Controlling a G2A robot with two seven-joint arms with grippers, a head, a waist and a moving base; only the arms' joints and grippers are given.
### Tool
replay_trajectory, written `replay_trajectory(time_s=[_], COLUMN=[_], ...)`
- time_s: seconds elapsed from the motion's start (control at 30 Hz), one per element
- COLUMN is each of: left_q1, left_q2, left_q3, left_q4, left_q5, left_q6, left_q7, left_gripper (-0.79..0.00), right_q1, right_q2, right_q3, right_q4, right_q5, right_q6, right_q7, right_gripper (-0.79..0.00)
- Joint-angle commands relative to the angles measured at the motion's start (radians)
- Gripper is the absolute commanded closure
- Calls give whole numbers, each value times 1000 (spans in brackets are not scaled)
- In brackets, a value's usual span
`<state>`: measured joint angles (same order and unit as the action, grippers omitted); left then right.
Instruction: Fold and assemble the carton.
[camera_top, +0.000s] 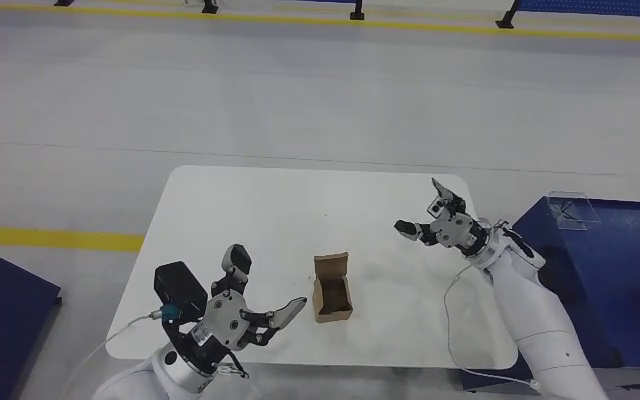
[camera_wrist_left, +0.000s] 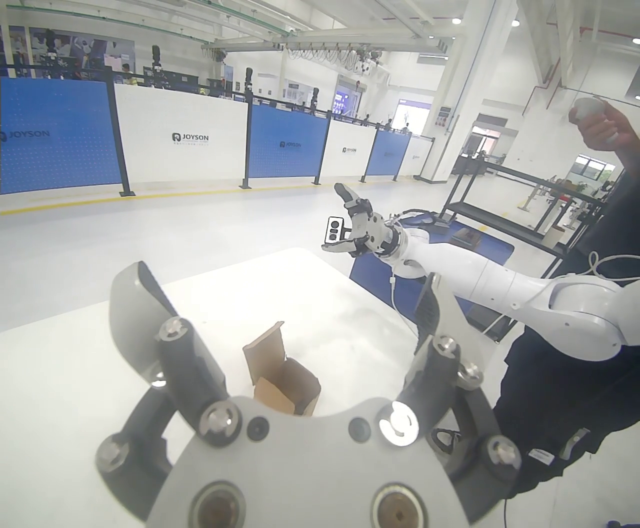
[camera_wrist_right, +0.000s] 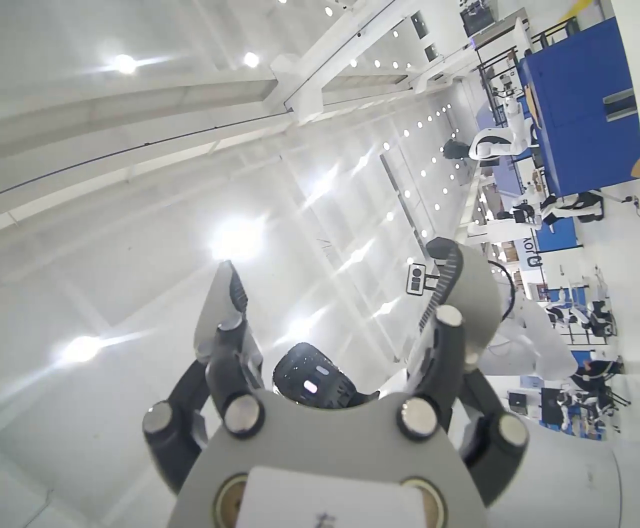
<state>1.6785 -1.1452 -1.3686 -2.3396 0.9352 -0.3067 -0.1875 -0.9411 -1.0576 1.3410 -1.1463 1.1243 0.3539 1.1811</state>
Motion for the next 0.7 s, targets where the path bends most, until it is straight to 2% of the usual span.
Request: replay_trajectory(time_s=[0.0, 0.13, 0.23, 0.37, 0.5, 0.57, 0.67], left_q1=[-50, -257, -392, -530, -590, -591, -579], left_q2=[0, -13, -33, -62, -83, -87, -89], left_q3=[35, 159, 281, 416, 475, 480, 473], left_q4=[42, 141, 236, 384, 474, 489, 477], left_q5=[3, 25, 87, 188, 238, 241, 248], left_q6=[31, 177, 284, 392, 466, 483, 486], left_q7=[-172, -499, -620, -710, -733, -735, -722], left_gripper=[-785, -785, -785, -785, -785, -785, -785], right_q1=[0, 9, 12, 10, 11, 7, 5], right_q2=[16, 52, 68, 75, 77, 77, 76], right_q3=[-2, -6, -28, -93, -161, -197, -221], right_q4=[-71, -163, -211, -259, -287, -301, -311], right_q5=[-206, -509, -707, -899, -1075, -1159, -1193], right_q6=[-11, 13, -8, -10, -32, -36, -38], right_q7=[-19, 47, 19, -9, -68, -97, -92], right_gripper=[-785, -785, -785, -785, -785, -785, -785])
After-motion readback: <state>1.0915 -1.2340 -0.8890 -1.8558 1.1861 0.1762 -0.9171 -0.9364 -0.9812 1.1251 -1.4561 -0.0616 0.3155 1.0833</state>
